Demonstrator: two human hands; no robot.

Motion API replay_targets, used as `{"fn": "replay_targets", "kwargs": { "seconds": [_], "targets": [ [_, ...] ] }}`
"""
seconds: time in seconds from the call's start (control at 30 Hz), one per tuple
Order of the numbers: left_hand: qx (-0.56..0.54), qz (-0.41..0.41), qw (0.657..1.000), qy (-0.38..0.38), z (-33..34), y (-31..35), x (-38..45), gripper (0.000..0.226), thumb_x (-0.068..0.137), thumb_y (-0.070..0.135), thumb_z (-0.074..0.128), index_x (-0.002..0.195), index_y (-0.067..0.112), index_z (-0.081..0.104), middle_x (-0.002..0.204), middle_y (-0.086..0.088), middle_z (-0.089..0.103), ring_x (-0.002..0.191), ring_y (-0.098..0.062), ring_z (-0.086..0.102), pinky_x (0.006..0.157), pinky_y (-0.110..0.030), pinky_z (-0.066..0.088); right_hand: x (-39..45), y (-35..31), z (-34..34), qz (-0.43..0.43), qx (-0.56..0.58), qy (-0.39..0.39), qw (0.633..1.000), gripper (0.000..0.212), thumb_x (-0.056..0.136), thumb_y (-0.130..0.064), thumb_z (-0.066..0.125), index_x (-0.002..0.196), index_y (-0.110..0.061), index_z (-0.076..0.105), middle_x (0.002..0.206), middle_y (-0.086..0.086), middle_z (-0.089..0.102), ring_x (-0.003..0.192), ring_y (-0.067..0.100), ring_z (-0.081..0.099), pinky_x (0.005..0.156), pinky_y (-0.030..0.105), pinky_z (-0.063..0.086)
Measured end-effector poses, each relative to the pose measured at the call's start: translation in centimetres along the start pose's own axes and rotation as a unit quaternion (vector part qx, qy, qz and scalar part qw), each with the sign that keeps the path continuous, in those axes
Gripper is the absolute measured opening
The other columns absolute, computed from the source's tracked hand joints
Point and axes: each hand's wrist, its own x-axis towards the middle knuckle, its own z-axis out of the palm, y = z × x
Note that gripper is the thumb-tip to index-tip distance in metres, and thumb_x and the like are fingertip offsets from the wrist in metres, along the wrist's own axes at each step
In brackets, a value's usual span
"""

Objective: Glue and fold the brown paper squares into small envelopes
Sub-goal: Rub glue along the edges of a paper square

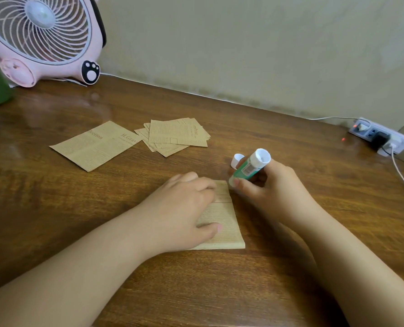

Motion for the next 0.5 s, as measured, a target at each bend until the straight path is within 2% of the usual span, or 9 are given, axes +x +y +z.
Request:
{"fn": "replay_targets", "kwargs": {
  "seconds": [0.17, 0.37, 0.5],
  "targets": [
    [0.007, -0.001, 1.0, 0.001, -0.1, 0.0, 0.2, 0.058, 0.088, 0.057, 0.045, 0.138, 0.028, 0.043, 0.136, 0.017, 0.041, 0.118, -0.004, 0.026, 0.103, -0.018, 0.014, 0.3, -0.6, 0.8, -0.021, -0.018, -0.026, 0.999, 0.029, 0.083, -0.032, 0.069, 0.107, -0.02, 0.061, 0.095, -0.014, 0.061, 0.078, 0.0, 0.055, 0.066, 0.004, 0.043],
    [0.015, -0.006, 1.0, -0.004, 0.0, -0.1, 0.2, 0.056, 0.088, 0.058, 0.045, 0.134, 0.026, 0.048, 0.126, 0.015, 0.047, 0.114, -0.005, 0.03, 0.101, -0.019, 0.018, -0.4, -1.0, 1.2, -0.037, -0.024, -0.034, 0.998, 0.019, 0.081, -0.03, 0.069, 0.094, -0.017, 0.063, 0.087, -0.007, 0.067, 0.076, 0.004, 0.06, 0.069, 0.016, 0.045],
    [0.019, -0.01, 1.0, -0.014, 0.0, -0.1, 0.2, 0.057, 0.088, 0.059, 0.045, 0.134, 0.025, 0.048, 0.139, 0.014, 0.042, 0.123, -0.005, 0.026, 0.105, -0.02, 0.015, -1.9, -0.7, 0.9, -0.047, -0.008, -0.041, 0.998, 0.019, 0.079, -0.031, 0.07, 0.093, -0.02, 0.064, 0.086, -0.009, 0.068, 0.077, 0.004, 0.061, 0.07, 0.02, 0.047]
  ]
}}
